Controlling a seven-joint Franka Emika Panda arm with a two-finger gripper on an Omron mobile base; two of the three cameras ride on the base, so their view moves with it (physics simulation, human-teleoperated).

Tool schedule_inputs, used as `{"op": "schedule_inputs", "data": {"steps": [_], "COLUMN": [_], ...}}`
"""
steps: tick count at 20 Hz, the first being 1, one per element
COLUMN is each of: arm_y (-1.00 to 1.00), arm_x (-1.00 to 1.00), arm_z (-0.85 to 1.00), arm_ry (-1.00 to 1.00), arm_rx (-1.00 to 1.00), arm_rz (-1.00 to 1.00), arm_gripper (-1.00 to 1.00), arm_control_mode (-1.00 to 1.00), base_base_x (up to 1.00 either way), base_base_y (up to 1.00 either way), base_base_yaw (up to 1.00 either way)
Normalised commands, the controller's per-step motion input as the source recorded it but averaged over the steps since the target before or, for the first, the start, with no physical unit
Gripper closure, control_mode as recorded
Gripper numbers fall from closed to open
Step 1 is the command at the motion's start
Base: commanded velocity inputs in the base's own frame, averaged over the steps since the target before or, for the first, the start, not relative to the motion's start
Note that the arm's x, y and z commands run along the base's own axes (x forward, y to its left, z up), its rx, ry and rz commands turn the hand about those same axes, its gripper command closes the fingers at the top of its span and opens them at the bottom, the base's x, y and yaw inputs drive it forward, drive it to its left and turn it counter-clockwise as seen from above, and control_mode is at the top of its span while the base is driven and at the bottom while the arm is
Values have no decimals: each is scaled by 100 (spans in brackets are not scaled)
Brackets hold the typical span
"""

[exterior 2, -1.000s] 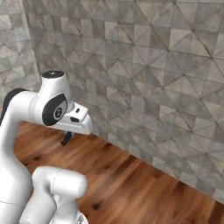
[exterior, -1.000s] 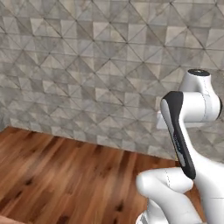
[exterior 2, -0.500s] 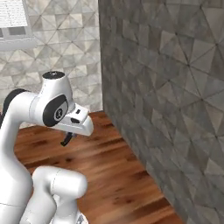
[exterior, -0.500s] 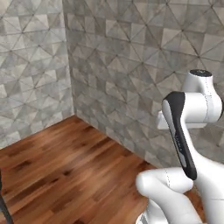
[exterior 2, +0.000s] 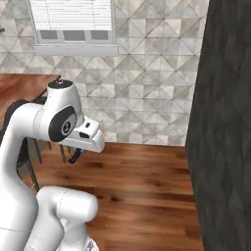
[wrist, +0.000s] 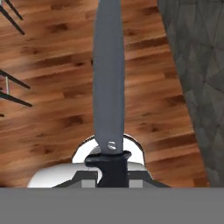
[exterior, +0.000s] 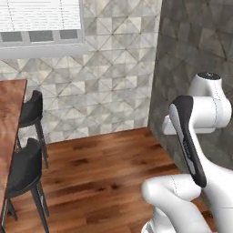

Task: Retrieve the butter from the fridge and place it on a plate on the dining table. Then retrieve the butter knife by the fridge and place it near the plate.

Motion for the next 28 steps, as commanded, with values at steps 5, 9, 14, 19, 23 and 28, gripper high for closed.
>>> {"op": "schedule_inputs", "data": {"steps": [5,9,14,19,23,28], "arm_y": [0,0,0,0,0,0], "arm_x": [0,0,0,0,0,0], "arm_z": [0,0,0,0,0,0], "arm_ry": [0,0,0,0,0,0], "arm_rx": [0,0,0,0,0,0], "arm_rz": [0,0,0,0,0,0], "arm_gripper": [100,100,100,100,100,100], "arm_control_mode": [100,100,100,100,100,100], "base_base_x": [100,90,47,13,6,3], "base_base_y": [-26,-23,-31,-25,-42,-85], "base_base_yaw": [80,83,89,96,91,73]}}
